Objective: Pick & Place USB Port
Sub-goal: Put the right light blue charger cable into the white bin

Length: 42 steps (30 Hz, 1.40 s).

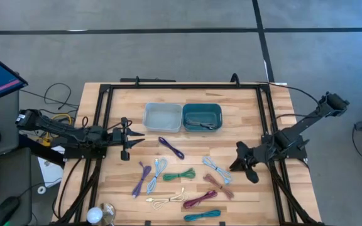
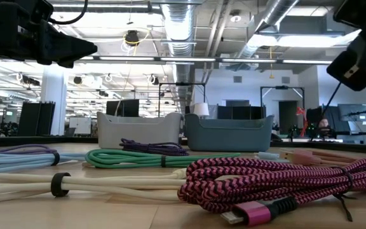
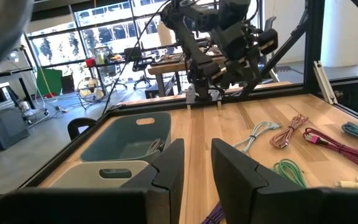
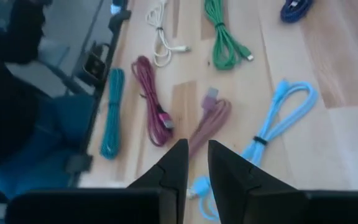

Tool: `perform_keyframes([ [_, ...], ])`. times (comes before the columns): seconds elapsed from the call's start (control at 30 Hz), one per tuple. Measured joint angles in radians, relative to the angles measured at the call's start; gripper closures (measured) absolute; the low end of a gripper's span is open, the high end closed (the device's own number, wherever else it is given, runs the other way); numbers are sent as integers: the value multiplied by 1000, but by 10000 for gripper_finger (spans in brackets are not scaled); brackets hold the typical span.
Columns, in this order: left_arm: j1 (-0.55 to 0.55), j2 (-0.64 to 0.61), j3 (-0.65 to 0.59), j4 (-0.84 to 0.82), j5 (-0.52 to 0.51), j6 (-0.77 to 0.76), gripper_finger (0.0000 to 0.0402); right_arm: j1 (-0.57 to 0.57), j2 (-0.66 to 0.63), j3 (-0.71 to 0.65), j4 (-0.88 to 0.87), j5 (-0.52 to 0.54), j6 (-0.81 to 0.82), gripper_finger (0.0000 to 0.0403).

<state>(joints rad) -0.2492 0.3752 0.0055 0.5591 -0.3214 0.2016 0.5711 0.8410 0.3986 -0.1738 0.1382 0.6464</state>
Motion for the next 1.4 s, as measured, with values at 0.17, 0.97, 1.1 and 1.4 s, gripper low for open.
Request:
perform_keyframes([
  [0.17, 0, 0, 0, 0, 0, 0, 320, -21, 57, 1, 2, -7, 103, 339],
  [0.97, 0, 0, 0, 0, 0, 0, 320, -35, 476, 1, 234, -63, 290, 224],
  [1.1, 0, 0, 0, 0, 0, 0, 320, -35, 534, 16, 243, -63, 296, 234],
  [1.4, 0, 0, 0, 0, 0, 0, 320, -36, 648, 57, 248, -63, 290, 254],
])
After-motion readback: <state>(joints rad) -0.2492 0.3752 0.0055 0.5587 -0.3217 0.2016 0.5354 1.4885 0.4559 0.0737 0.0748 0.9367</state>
